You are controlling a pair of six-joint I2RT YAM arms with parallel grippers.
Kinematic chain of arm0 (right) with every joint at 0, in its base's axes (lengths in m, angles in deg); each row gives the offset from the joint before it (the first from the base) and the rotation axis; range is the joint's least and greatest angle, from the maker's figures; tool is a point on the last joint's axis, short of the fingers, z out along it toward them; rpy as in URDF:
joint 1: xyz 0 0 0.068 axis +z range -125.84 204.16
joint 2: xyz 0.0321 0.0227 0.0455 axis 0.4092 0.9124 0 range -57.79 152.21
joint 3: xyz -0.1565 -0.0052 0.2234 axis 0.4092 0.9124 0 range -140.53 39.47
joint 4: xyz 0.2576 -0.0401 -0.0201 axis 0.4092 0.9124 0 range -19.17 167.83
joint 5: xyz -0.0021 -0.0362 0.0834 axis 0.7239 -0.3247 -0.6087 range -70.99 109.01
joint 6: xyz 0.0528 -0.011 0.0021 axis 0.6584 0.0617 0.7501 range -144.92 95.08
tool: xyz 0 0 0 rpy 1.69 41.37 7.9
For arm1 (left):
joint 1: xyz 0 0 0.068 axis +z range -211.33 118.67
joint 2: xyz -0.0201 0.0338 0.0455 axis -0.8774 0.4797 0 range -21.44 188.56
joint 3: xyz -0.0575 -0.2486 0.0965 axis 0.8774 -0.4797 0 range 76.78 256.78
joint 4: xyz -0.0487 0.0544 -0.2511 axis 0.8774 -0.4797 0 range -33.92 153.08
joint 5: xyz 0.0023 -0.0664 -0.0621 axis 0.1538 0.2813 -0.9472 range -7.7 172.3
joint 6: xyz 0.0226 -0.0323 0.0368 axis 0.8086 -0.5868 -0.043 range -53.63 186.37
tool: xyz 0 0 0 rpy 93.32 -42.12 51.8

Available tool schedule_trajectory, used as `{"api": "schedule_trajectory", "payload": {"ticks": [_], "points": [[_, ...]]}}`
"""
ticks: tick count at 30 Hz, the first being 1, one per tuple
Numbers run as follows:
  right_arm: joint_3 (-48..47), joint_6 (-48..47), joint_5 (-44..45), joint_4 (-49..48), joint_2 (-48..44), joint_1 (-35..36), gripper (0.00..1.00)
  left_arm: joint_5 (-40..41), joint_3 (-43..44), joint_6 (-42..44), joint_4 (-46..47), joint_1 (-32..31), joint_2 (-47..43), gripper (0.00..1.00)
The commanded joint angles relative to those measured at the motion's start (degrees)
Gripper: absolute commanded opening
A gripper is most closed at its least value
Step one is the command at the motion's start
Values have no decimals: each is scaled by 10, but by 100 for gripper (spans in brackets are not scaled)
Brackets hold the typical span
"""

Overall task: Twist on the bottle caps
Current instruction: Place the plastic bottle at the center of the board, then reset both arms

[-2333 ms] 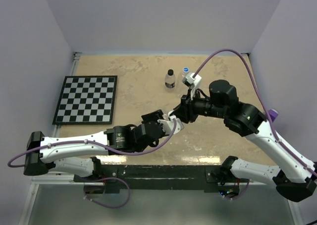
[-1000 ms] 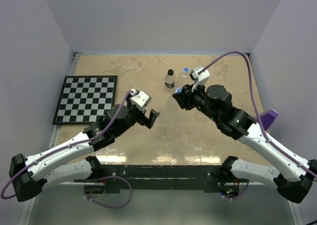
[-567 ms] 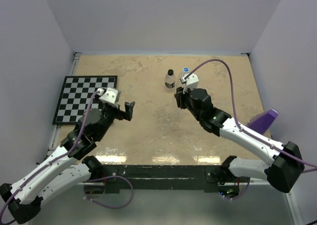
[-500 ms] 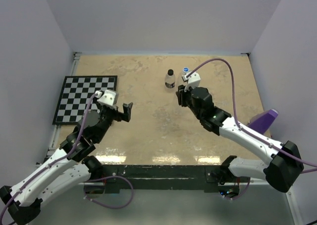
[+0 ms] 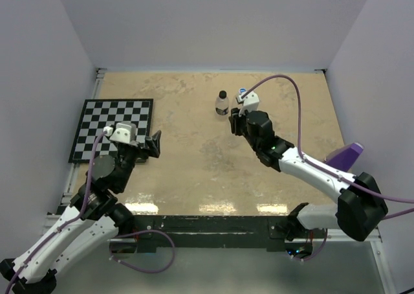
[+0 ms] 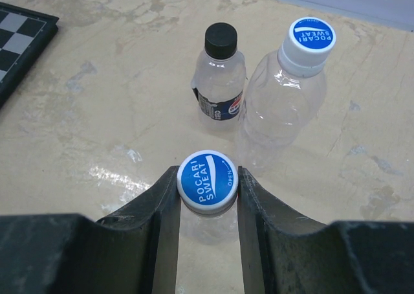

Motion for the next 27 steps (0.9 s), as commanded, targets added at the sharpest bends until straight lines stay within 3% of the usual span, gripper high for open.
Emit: {"api": "schedule_trajectory", "payload": {"ticks": [1, 5, 12, 18, 24, 27], "points": [[-10, 2, -6, -17, 15, -6, 12, -3, -12, 0, 41, 6, -15, 100], [-22, 9, -15, -3, 29, -11, 19, 14, -25, 1, 76, 7, -34, 100], [-41, 32, -22, 23, 5, -12, 57, 27, -24, -6, 81, 7, -51, 100], [-88, 35, 15, 73, -83, -13, 76, 65, -22, -25, 80, 10, -83, 100], [-83, 29, 125, 101, -220, -13, 87, 101, -26, -6, 85, 13, -130, 100], [-57, 20, 190, 103, -313, -13, 98, 112, -29, 6, 89, 13, -155, 100]]}}
